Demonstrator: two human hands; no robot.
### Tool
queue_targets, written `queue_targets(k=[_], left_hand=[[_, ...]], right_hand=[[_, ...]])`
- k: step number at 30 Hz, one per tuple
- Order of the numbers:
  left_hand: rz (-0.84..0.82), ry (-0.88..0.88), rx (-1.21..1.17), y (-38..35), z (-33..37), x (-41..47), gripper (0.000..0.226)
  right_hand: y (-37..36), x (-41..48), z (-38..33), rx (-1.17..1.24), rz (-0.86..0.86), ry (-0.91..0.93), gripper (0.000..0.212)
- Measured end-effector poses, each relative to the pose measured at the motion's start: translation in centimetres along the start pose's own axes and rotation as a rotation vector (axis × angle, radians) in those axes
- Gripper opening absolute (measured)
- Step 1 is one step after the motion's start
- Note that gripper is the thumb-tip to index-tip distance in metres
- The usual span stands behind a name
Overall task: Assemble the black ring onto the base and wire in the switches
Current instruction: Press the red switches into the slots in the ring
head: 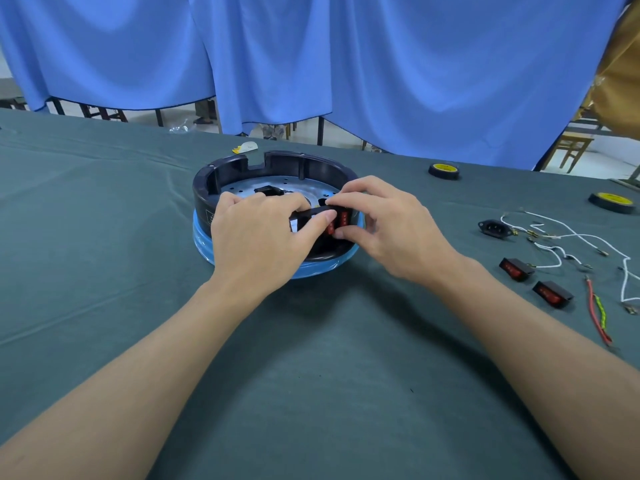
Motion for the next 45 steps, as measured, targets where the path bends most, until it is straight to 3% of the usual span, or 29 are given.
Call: queue_targets(k=[6,13,17,23,28,33,39,42,45], left_hand=[[0.007,0.005,0.004,-0.1,0.0,0.0,0.046],[0.033,-0.089,-0.006,0.2,-0.1,-0.6,0.039],[0.056,-0.137,-0.034,0.4,-0.3,-0.8,0.031],[0.080,-0.144,-0.034,0.2,0.0,-0.9,0.026],[0.065,-0.165,-0.022,0.2,0.1,-1.0,0.027],[0.067,-0.171,-0.014,0.1,0.0,-1.1,0.027],[0.062,-0.186,-0.023,0.2,-0.1,-1.2,0.029],[0.060,-0.181,-0.026,0.2,-0.1,-1.2,0.029],[0.056,-0.175,-0.039,0.3,-0.2,-1.1,0.030]], right_hand=[[0.0,-0.3,-0.3,-0.143,0.063,-0.003,0.029],[1.5,-0.2,-0.3,-0.052,-0.042,-0.026,0.034],[4.4,-1.1,2.6,-0.140,-0.024,-0.195,0.026],[8.9,-4.9,7.7,-0.605,-0.101,-0.511,0.024],[9.6,-6.0,9.2,-0.607,-0.225,-0.721,0.028],[8.7,-6.1,8.9,-0.600,-0.165,-0.623,0.030],[8.3,-6.0,6.7,-0.263,-0.154,-0.387,0.022],[8.7,-5.9,6.9,-0.314,-0.054,-0.354,0.022],[8.7,-6.1,7.5,-0.433,-0.099,-0.357,0.020]])
Point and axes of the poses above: each hand's wrist, its own x-axis towards the middle knuckle, its own y-axis out of the back of the hand, z = x × y, the point moved 1 cm from there along x, towards the middle knuckle, and after that the axes turned 13 degrees about -y, right-handed, at the moved point
